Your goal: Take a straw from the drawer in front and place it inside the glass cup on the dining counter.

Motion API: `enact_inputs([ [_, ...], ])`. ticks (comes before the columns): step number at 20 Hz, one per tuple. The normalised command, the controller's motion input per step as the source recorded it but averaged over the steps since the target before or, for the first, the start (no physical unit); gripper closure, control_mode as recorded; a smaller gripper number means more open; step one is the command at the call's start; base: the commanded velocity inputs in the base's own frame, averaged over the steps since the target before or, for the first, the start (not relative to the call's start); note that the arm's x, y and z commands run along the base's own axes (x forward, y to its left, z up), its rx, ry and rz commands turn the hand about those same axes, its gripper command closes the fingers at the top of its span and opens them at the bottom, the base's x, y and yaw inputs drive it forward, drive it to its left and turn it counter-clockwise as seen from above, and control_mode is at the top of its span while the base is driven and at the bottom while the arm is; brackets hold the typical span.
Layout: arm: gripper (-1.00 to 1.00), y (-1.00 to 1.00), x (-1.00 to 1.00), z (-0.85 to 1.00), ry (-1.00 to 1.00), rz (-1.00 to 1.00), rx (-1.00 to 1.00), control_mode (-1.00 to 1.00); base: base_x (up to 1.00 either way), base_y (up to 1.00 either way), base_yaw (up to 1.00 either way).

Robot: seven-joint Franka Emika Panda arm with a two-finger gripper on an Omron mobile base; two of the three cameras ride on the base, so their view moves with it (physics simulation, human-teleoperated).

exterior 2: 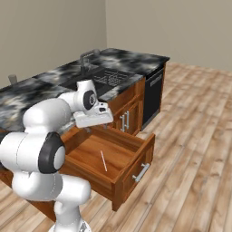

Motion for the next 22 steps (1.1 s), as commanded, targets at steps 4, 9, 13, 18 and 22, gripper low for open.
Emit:
enact_inputs([
  [4, -1.0, 0.03, 0.0, -0.21, -0.09, 0.0, 0.02, -1.0, 0.0, 0.0, 0.0],
  [9, -1.0, 0.0, 0.0, -0.27, -0.16, 0.0, 0.05, -1.0, 0.0, 0.0, 0.0],
  [13, -1.0, 0.0, 0.0, -0.31, -0.19, 0.0, 0.04, -1.0, 0.0, 0.0, 0.0],
  [18, -1.0, 0.15, 0.04, -0.26, -0.1, 0.0, 0.0, -1.0, 0.0, 0.0, 0.0],
  [22, -1.0, 0.2, 0.26, -0.11, 0.0, -0.01, 0.0, -1.0, 0.0, 0.0, 0.0],
])
